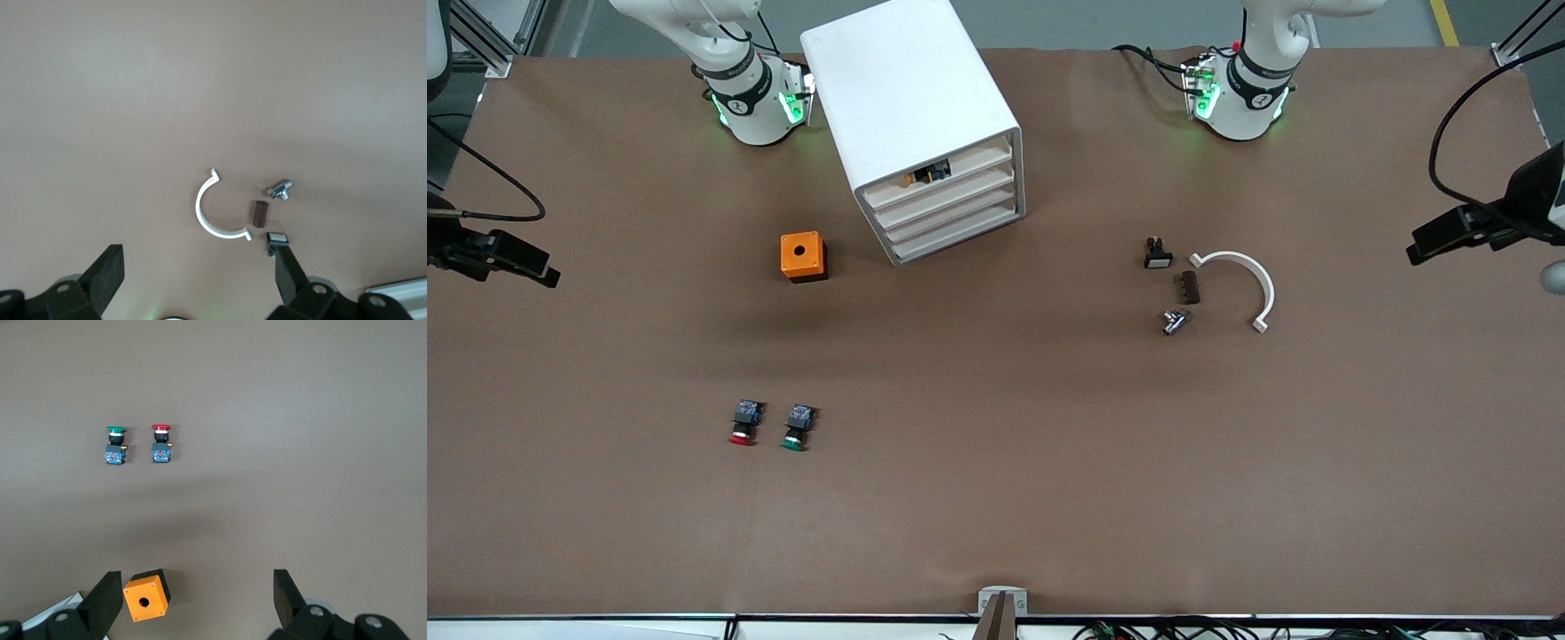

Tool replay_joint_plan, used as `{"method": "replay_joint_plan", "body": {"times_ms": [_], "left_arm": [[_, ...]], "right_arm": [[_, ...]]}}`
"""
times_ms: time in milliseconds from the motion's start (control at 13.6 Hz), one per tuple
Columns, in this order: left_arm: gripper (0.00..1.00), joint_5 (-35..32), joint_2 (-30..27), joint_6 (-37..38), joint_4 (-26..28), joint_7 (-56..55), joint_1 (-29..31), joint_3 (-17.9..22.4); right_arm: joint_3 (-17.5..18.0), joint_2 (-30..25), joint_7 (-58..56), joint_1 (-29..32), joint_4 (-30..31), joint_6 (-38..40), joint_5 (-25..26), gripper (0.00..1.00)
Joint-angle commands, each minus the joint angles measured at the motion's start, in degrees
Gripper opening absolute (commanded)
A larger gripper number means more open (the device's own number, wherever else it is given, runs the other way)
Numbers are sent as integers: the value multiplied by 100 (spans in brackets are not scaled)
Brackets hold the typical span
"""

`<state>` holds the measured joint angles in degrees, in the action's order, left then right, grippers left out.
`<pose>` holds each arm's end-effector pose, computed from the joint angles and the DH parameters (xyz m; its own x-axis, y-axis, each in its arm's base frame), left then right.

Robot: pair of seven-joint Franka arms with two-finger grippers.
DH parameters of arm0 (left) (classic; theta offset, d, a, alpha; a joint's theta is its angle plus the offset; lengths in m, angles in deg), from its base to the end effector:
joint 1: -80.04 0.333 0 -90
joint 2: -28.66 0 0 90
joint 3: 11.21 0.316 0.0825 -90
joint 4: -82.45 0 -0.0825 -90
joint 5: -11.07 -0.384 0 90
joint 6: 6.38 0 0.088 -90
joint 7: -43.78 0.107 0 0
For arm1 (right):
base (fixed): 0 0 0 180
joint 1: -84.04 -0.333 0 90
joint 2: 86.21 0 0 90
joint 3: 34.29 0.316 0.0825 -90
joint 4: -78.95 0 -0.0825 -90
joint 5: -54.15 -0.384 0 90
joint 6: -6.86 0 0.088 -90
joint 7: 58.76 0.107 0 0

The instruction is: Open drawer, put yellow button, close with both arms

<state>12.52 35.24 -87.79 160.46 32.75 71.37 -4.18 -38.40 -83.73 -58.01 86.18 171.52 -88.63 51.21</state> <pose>0.5739 -0.0243 0.6445 0.9856 0.1594 -0.0557 0.1597 -0.9872 0.0005 0.5719 -0.0567 0.5874 0.9919 -0.1266 0.0071 -0.1262 -0.9908 -0.0481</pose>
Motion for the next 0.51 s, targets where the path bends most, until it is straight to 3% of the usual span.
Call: {"method": "replay_joint_plan", "body": {"times_ms": [0,147,294,441], "left_arm": [[100,-30,-911,-479,1222,118,286,-297],[100,-30,-1053,-508,1348,109,559,-666],[100,-30,-1194,-455,1461,48,604,-729],[100,-30,-1282,-455,1524,12,1006,-1210]], "right_arm": [[59,-80,-40,41,16,31,92,100],[59,-80,-40,41,16,31,92,100],[59,-80,-40,41,16,31,92,100],[59,-89,-40,32,16,31,92,100]]}}
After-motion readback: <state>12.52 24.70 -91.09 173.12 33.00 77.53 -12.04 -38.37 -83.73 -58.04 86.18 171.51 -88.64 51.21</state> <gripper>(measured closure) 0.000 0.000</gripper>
